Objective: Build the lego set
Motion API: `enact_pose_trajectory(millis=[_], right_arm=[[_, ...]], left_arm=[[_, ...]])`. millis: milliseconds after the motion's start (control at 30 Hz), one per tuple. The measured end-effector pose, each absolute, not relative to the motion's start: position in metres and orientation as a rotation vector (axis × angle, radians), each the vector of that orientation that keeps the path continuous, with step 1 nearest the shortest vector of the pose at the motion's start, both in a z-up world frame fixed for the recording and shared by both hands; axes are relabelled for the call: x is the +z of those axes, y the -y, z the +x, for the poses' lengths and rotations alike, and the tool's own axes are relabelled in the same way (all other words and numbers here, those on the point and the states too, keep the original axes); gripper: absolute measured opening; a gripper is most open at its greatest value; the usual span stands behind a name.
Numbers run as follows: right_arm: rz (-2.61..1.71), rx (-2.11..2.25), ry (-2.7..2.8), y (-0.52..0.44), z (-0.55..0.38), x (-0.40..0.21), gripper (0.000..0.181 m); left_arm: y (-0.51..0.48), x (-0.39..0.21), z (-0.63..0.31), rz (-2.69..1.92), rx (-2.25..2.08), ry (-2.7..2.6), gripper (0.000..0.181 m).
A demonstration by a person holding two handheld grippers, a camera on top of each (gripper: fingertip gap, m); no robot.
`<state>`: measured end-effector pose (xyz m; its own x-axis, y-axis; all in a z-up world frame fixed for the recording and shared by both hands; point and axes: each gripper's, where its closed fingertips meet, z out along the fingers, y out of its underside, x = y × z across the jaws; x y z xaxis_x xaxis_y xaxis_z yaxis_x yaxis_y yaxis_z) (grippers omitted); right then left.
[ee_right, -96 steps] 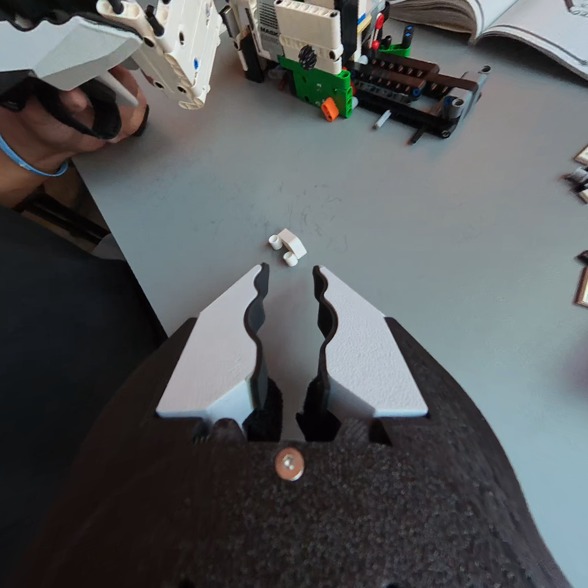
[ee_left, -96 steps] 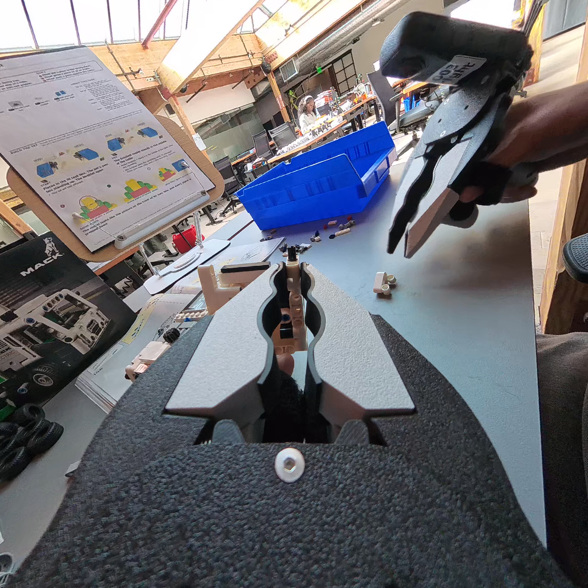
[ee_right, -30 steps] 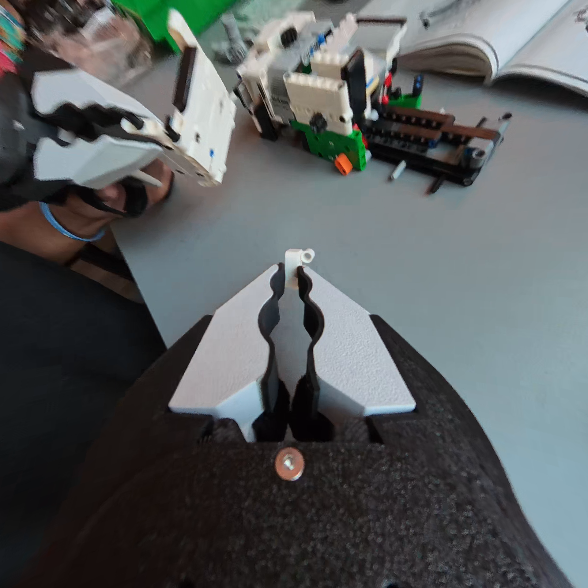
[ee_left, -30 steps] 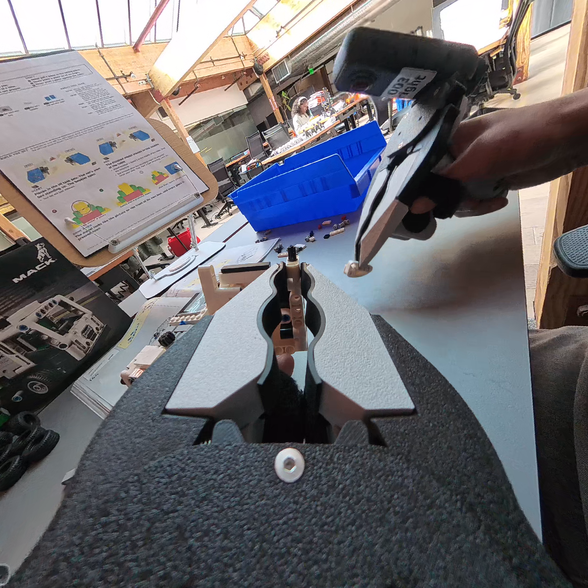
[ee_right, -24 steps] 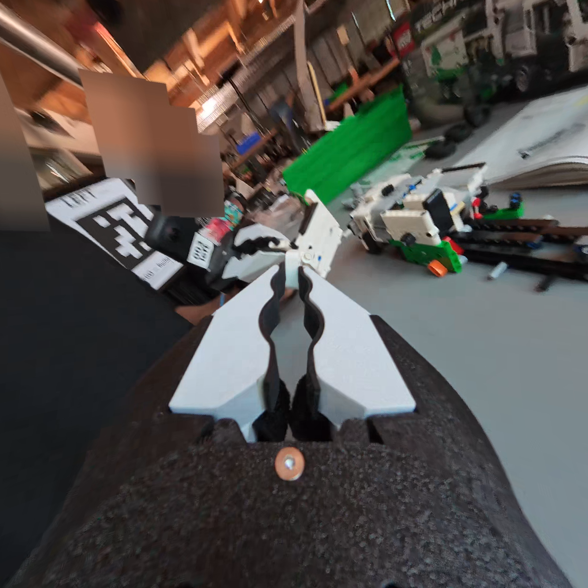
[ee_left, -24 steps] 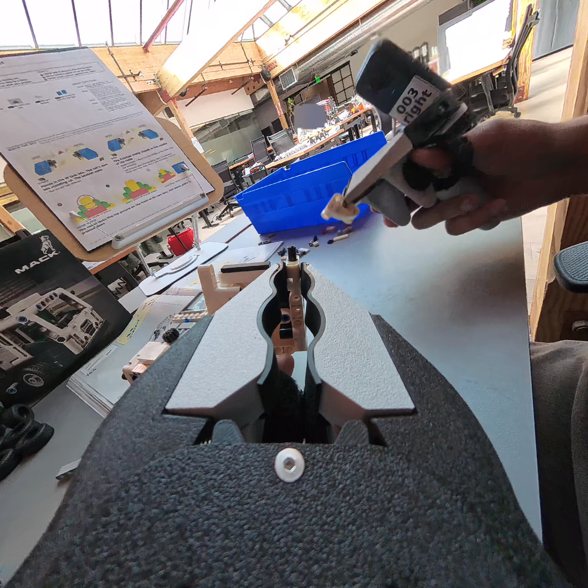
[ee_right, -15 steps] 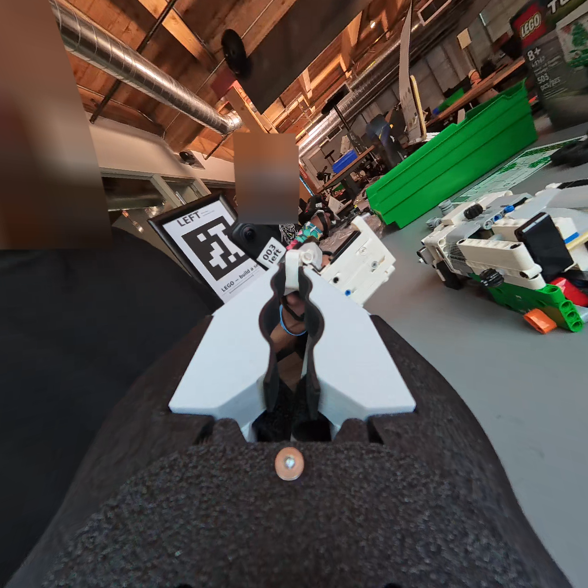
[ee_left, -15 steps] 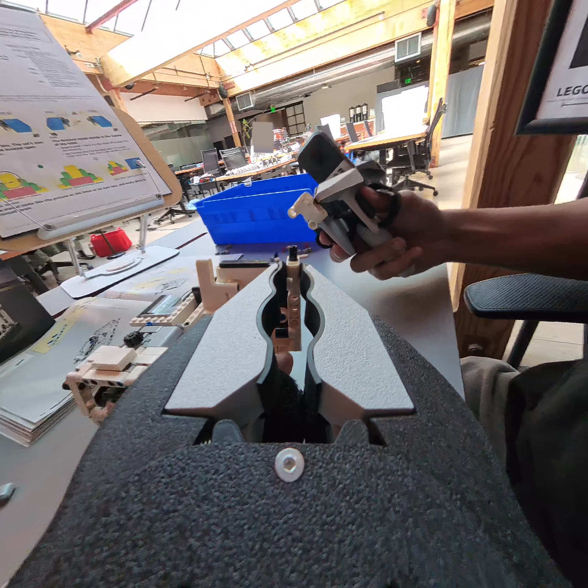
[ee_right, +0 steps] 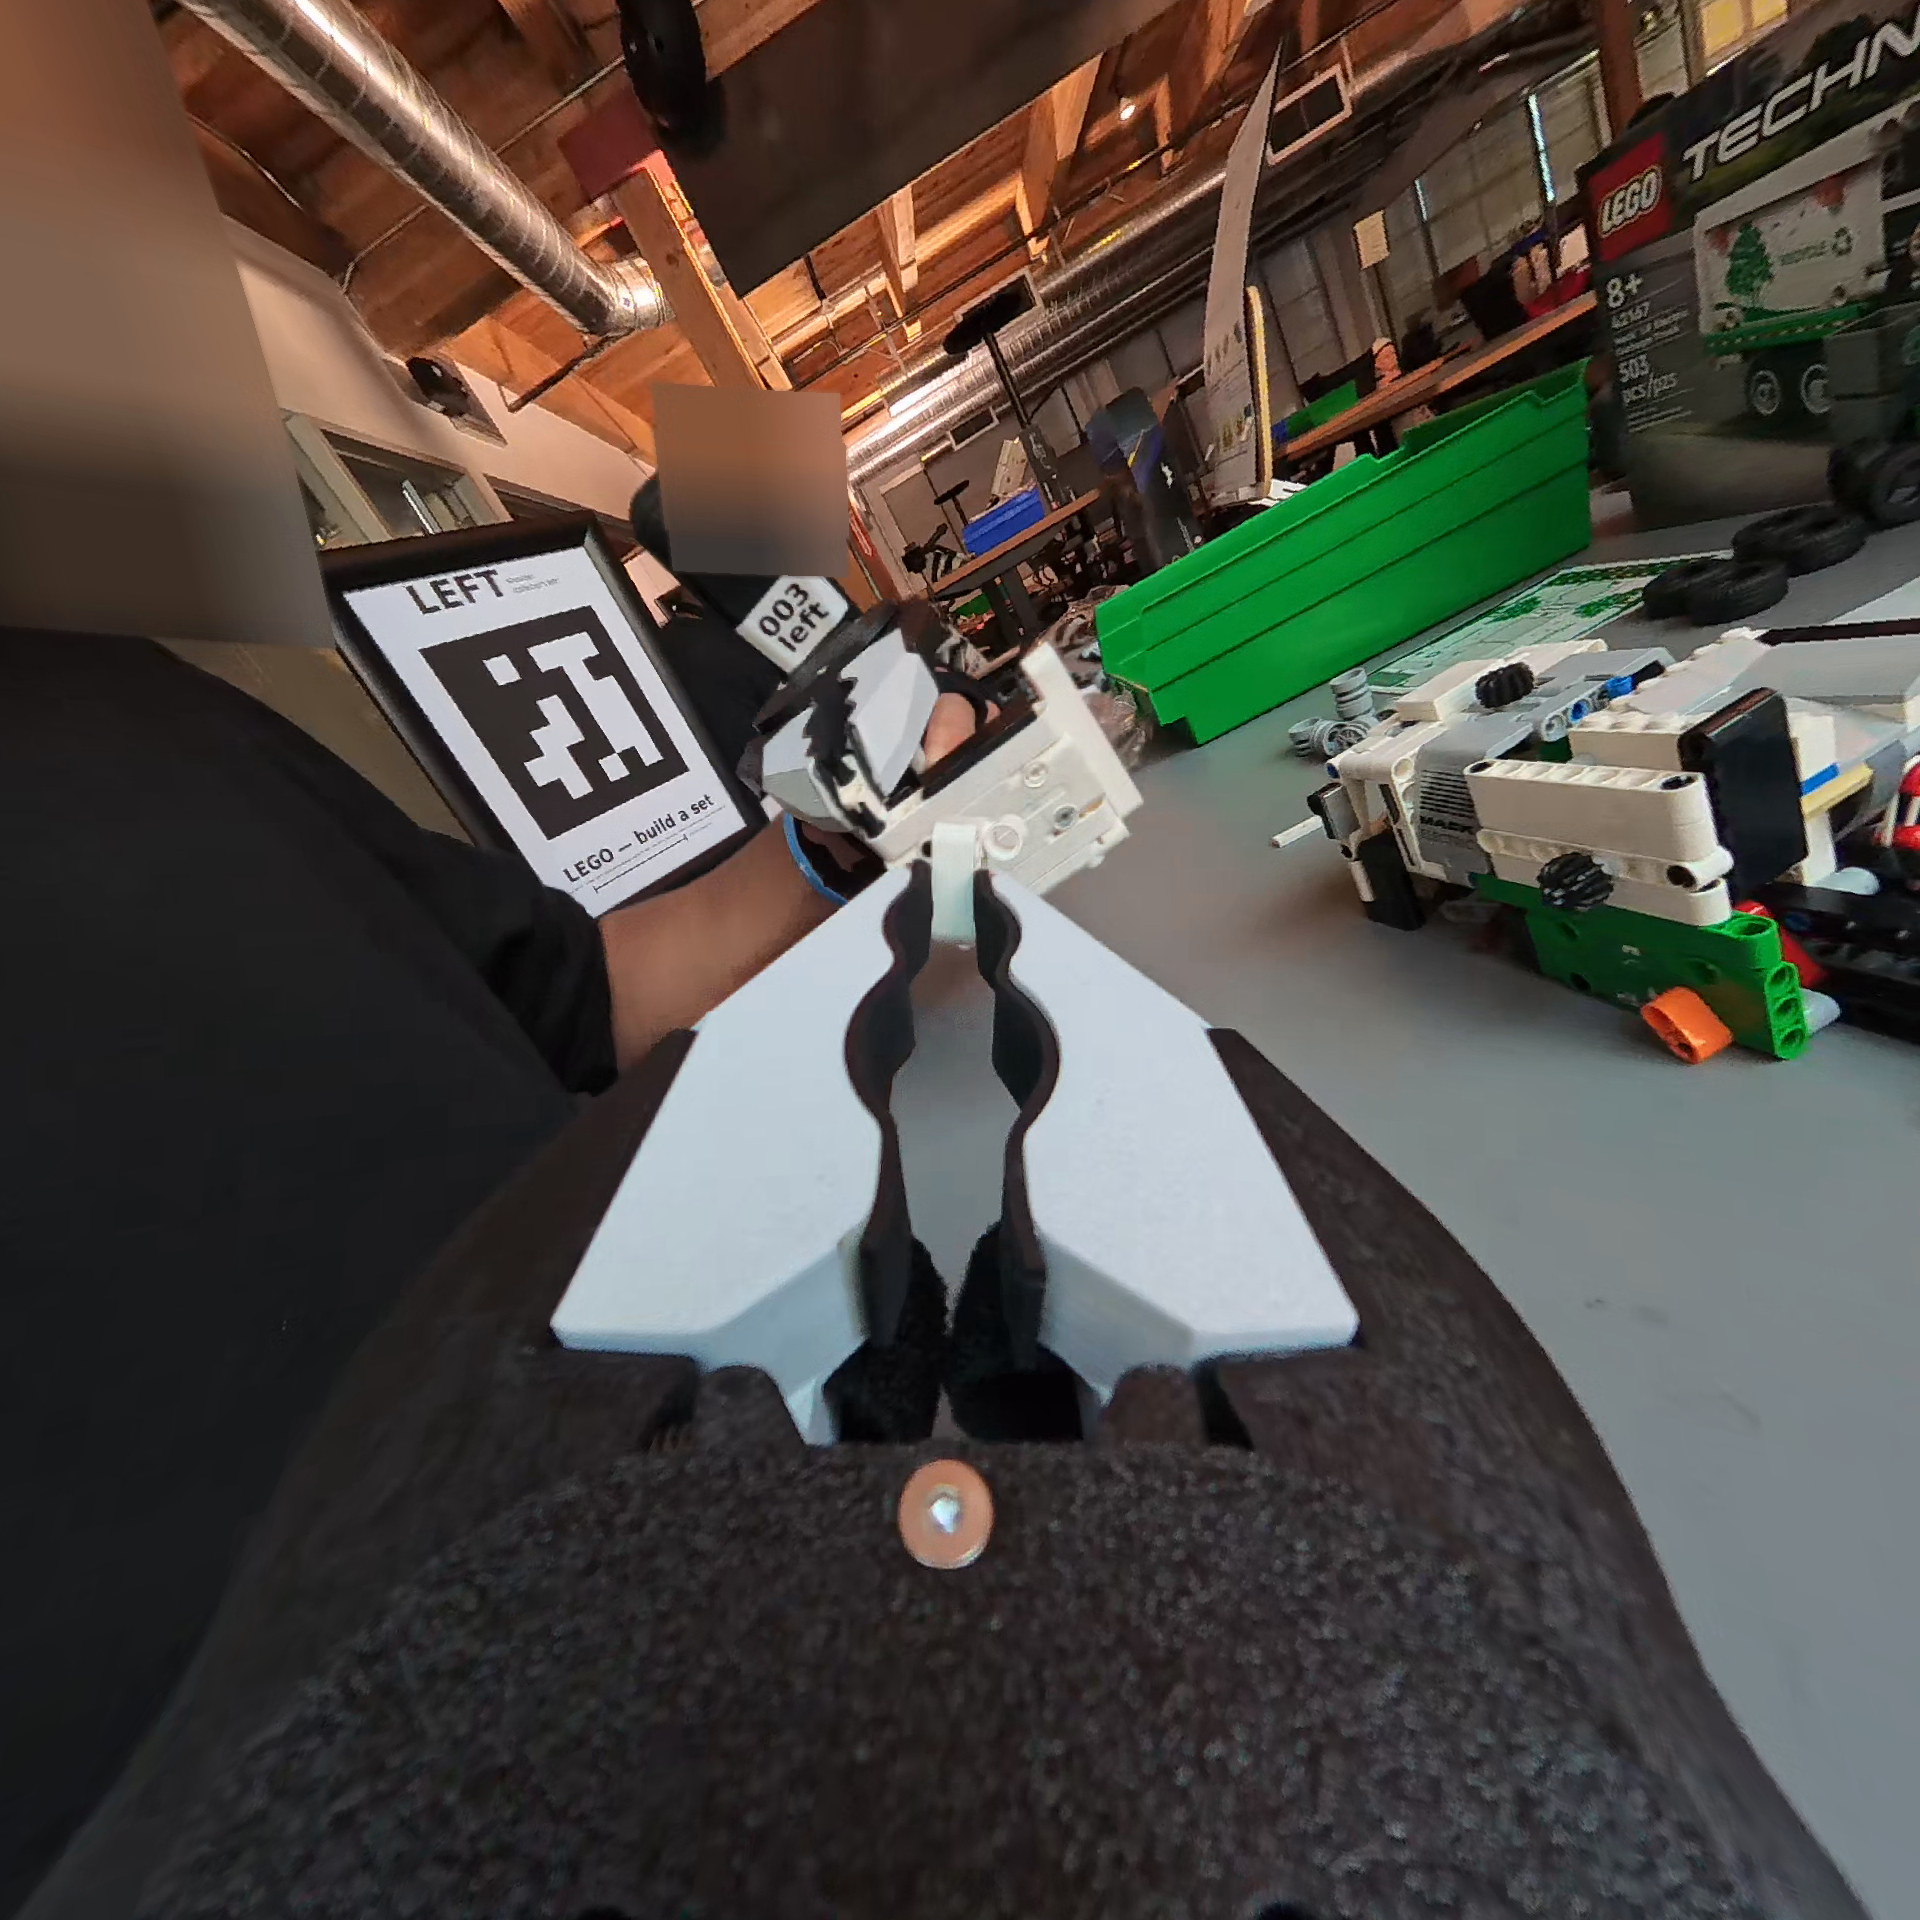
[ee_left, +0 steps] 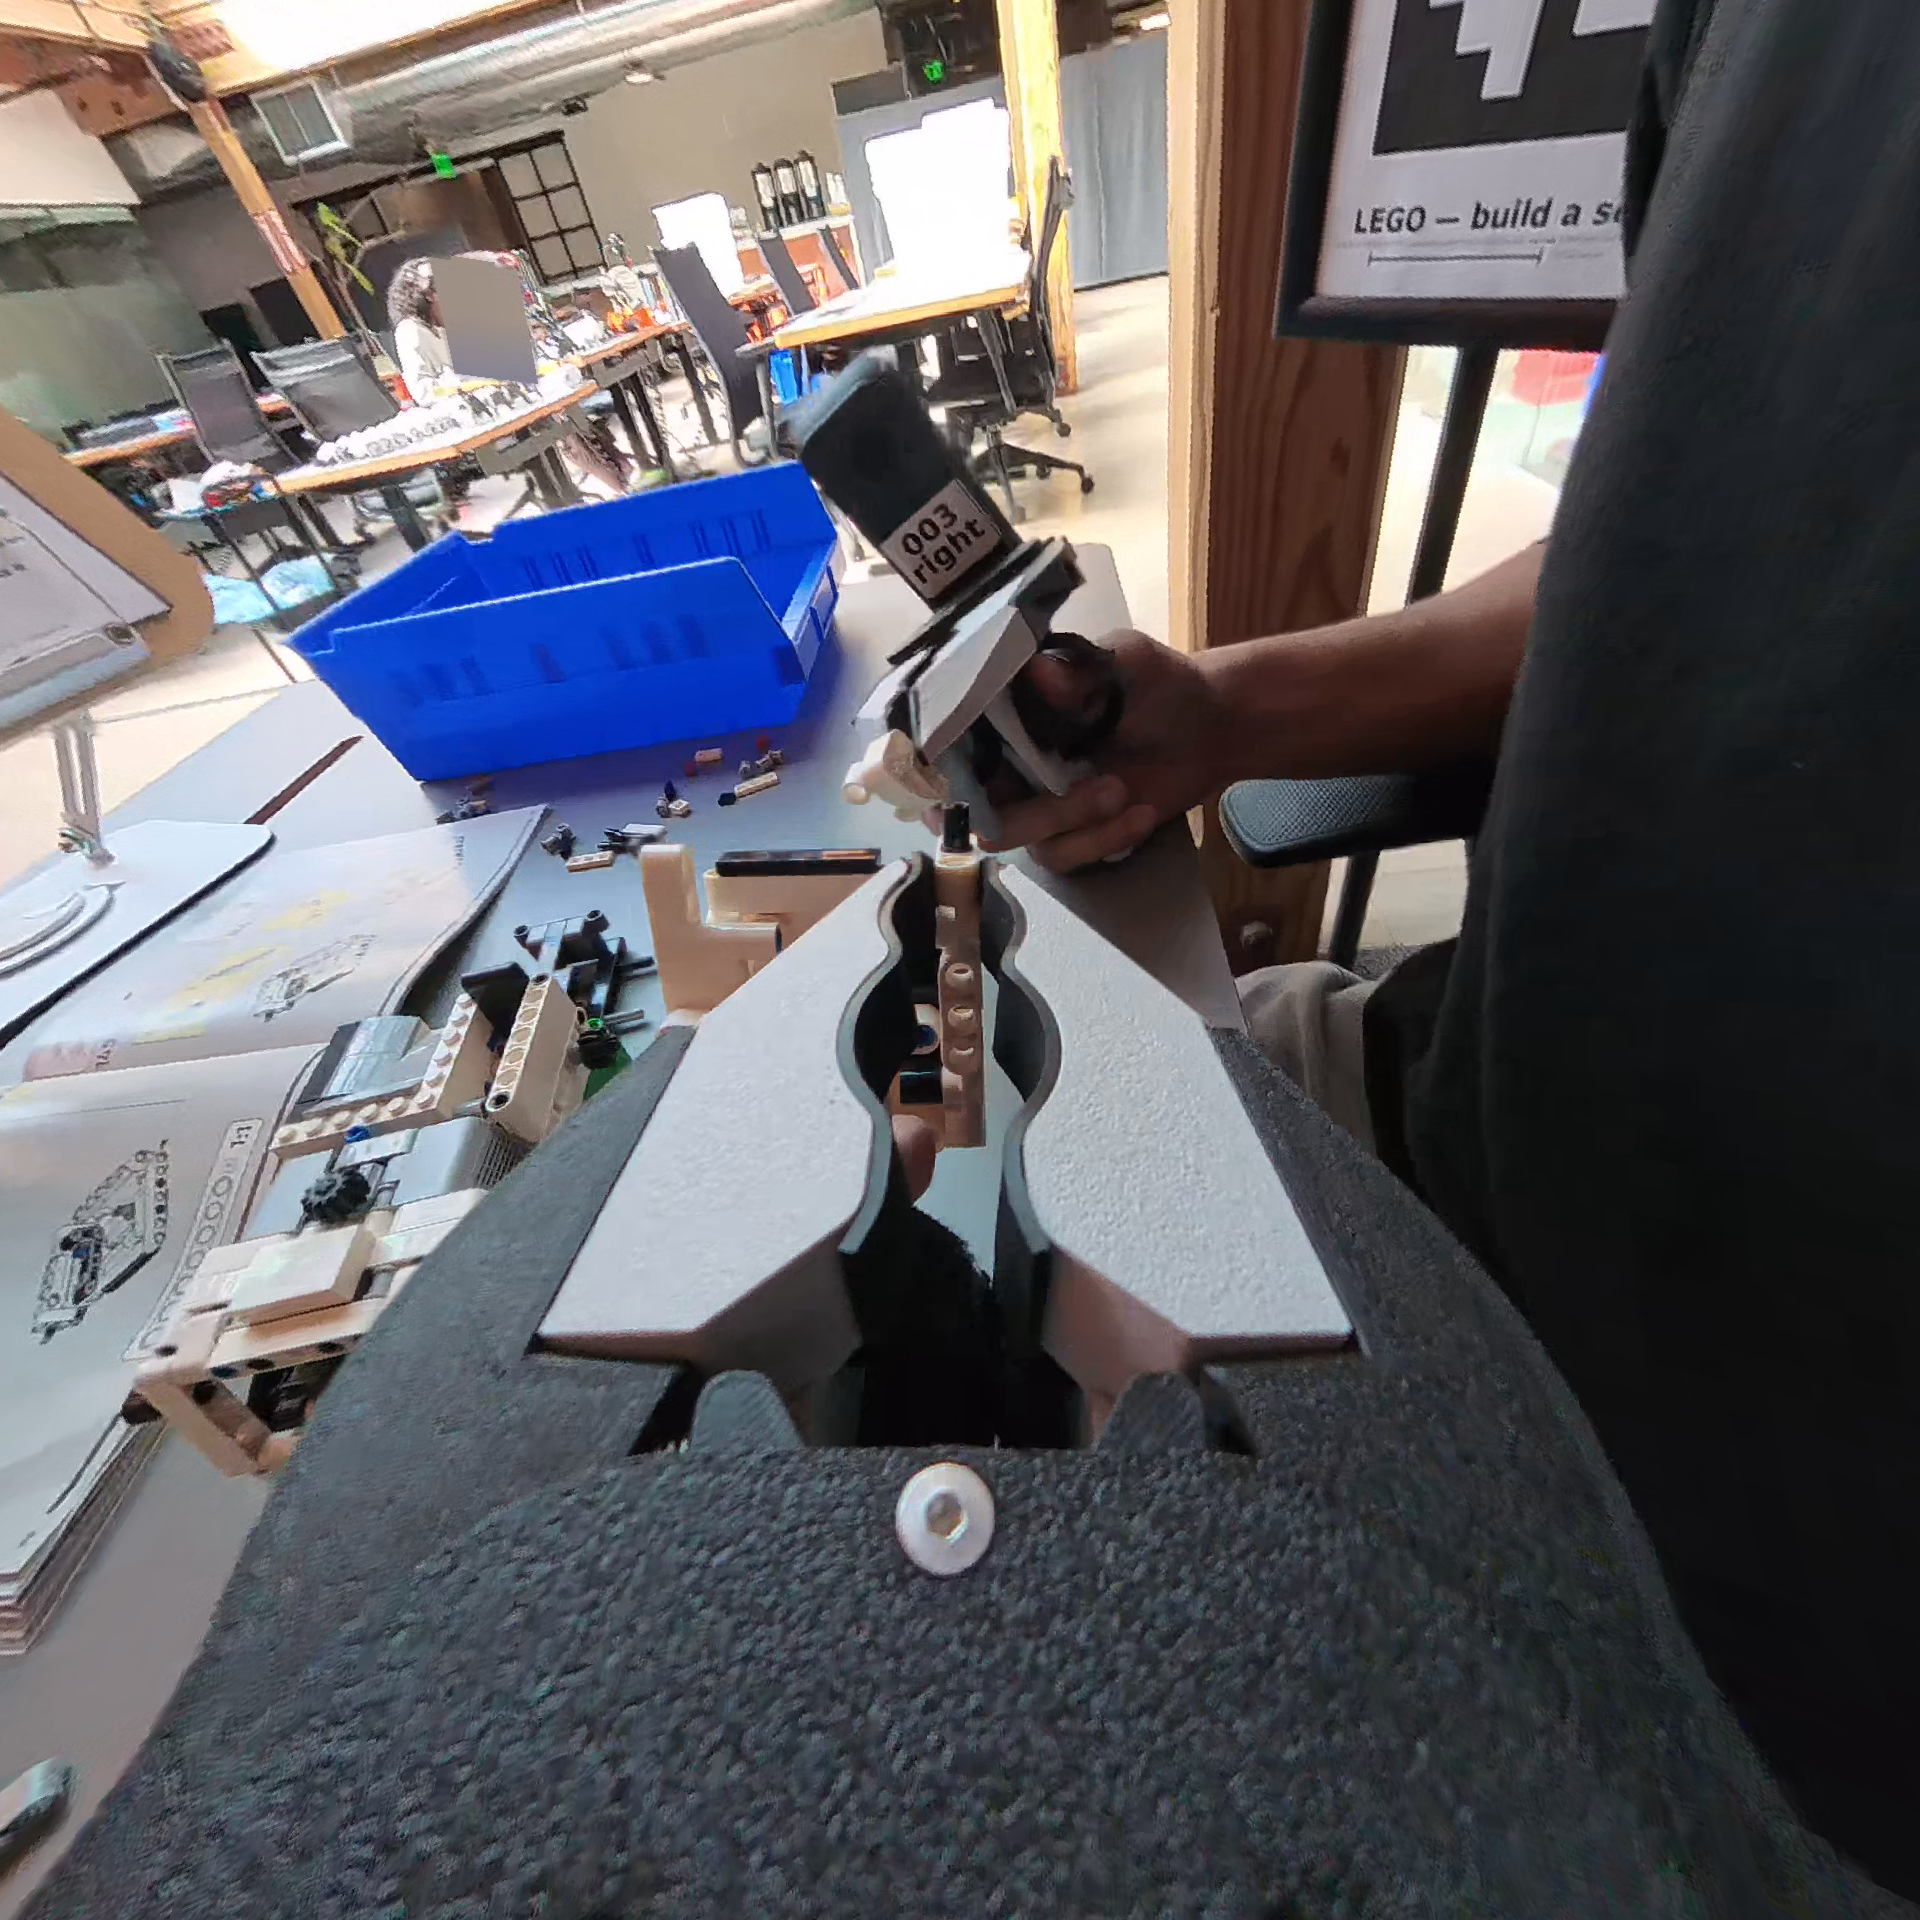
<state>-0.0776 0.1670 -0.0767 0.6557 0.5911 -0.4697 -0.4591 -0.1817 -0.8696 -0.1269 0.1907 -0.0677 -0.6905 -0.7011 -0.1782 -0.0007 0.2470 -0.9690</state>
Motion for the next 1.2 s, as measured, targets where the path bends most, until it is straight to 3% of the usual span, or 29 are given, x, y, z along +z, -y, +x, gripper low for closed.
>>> enact_pose_trajectory(millis=[433,1200], right_arm=[[-1.491,0.978,0.152,-0.165,-0.083,-0.077,0.006],[-1.537,0.955,0.272,-0.162,-0.103,-0.083,0.006]], left_arm=[[-0.191,-0.092,-0.120,-0.623,-1.211,-2.217,0.007],[-0.193,-0.093,-0.114,-0.657,-1.084,-2.293,0.007]])
